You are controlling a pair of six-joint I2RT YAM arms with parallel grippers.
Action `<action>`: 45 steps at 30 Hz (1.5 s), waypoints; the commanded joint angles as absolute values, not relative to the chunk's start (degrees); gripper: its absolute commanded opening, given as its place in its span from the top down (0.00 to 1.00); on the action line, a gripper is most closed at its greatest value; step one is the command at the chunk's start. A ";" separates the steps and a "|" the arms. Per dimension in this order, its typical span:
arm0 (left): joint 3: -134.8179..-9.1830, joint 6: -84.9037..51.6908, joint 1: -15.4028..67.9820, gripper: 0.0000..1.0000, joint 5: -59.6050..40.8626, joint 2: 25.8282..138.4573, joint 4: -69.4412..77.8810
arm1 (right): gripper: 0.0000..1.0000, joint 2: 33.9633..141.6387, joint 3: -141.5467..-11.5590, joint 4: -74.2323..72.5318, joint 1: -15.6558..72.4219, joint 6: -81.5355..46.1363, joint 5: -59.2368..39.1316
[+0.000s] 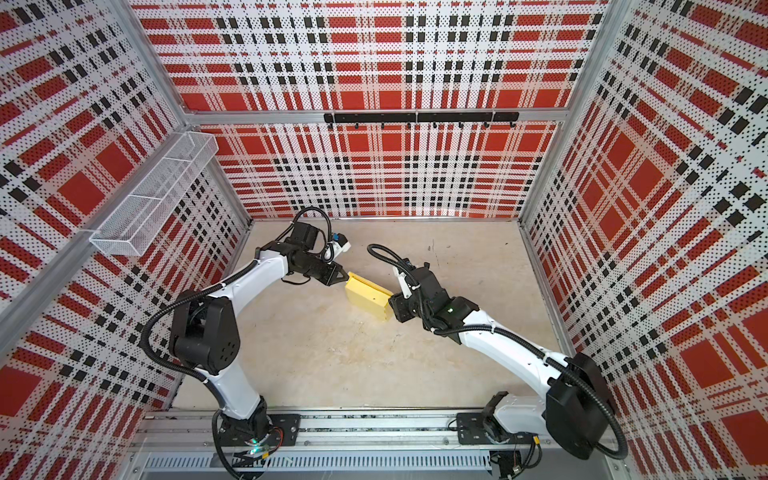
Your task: Fold the paper box
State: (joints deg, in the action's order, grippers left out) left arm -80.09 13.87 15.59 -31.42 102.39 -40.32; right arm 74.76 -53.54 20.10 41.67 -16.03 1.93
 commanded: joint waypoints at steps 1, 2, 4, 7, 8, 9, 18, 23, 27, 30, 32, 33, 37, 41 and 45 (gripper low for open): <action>-79.21 13.27 15.99 0.98 -31.22 100.72 -39.75 | 0.54 76.27 -56.24 21.72 41.61 -18.30 3.57; -79.06 13.27 15.87 0.98 -31.30 100.89 -39.55 | 0.55 76.82 -56.49 21.44 41.64 -18.03 3.52; -79.14 13.15 16.00 0.98 -31.32 101.33 -39.63 | 0.56 77.80 -56.88 21.63 41.62 -18.23 4.58; -79.17 13.53 16.19 0.98 -31.00 100.92 -39.73 | 0.59 79.40 -58.02 22.23 41.56 -18.63 5.37; -79.03 13.54 16.21 0.98 -30.92 100.90 -39.49 | 0.60 80.03 -58.29 21.99 41.56 -18.48 5.22; -78.93 13.55 16.20 0.98 -31.09 101.00 -39.47 | 0.61 80.48 -58.38 21.73 41.52 -18.37 5.41; -78.96 13.38 16.39 0.98 -31.68 101.31 -39.33 | 0.81 83.71 -60.77 21.31 41.56 -19.26 4.50; -79.10 13.38 16.52 0.98 -31.55 100.82 -39.57 | 0.86 84.09 -60.43 20.39 41.64 -22.32 3.51; -79.31 13.06 16.54 0.98 -31.56 101.75 -39.69 | 0.86 84.45 -60.05 19.75 41.75 -23.78 3.34; -79.37 13.20 16.77 0.98 -31.38 101.17 -39.74 | 0.87 84.35 -60.50 19.74 42.10 -24.83 2.87; -79.20 13.13 16.73 0.98 -31.39 101.24 -39.38 | 0.87 84.29 -60.52 19.42 42.28 -25.04 2.87; -79.19 13.10 16.79 0.98 -31.47 101.43 -39.38 | 0.86 84.43 -60.55 19.47 42.24 -25.19 2.92; -79.38 13.19 16.76 0.98 -31.38 101.26 -39.82 | 0.80 84.90 -61.02 20.64 42.41 -27.23 2.74; -79.27 13.01 16.67 0.98 -31.46 101.67 -39.42 | 0.77 84.82 -60.88 22.36 42.72 -26.85 3.88; -79.53 13.14 16.63 0.98 -31.40 101.21 -39.83 | 0.79 84.28 -60.79 23.64 42.77 -27.71 3.91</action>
